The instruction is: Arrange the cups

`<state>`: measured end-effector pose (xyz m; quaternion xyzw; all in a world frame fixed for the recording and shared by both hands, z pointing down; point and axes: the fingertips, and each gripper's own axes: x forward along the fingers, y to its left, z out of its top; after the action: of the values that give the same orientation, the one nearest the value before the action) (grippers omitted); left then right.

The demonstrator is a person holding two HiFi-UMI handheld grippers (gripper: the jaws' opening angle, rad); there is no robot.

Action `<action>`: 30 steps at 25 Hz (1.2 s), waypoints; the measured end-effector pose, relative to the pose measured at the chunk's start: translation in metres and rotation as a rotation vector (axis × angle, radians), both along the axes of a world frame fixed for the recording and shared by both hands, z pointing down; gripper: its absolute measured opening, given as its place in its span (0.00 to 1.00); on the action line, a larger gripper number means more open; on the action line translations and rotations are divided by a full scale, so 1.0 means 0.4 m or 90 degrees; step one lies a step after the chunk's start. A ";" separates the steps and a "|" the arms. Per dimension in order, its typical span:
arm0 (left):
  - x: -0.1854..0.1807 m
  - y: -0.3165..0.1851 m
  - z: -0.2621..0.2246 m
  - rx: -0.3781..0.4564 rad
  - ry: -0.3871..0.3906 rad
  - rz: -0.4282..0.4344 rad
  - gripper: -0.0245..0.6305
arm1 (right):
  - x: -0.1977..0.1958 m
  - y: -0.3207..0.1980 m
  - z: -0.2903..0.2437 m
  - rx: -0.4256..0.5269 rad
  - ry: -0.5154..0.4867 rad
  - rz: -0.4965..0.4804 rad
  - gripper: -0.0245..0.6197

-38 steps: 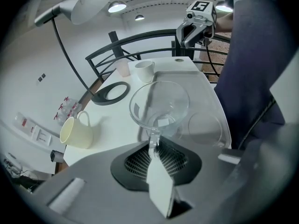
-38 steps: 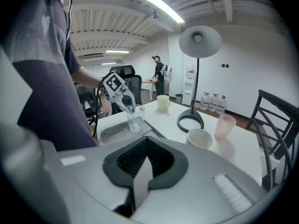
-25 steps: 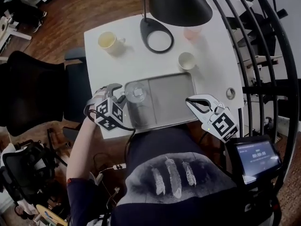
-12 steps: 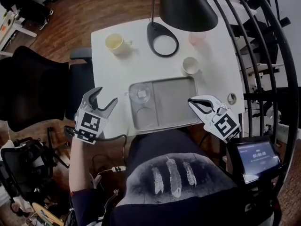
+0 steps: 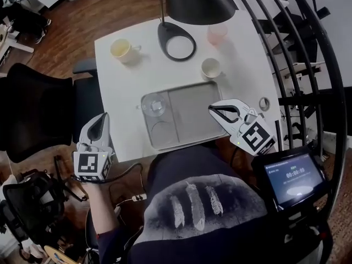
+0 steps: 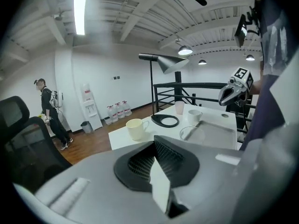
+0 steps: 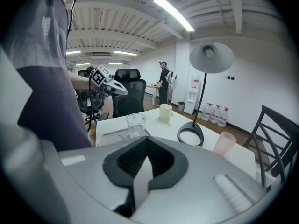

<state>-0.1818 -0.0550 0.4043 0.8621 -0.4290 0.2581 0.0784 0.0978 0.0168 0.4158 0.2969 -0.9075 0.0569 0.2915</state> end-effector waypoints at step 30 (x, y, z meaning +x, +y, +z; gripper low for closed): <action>0.093 0.174 -0.061 0.028 0.006 0.022 0.06 | 0.004 0.089 0.001 0.008 0.016 -0.049 0.05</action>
<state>-0.1446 0.0146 0.3798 0.8722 -0.4192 0.2457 0.0571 0.0996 0.0525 0.4163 0.2646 -0.9148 0.0361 0.3030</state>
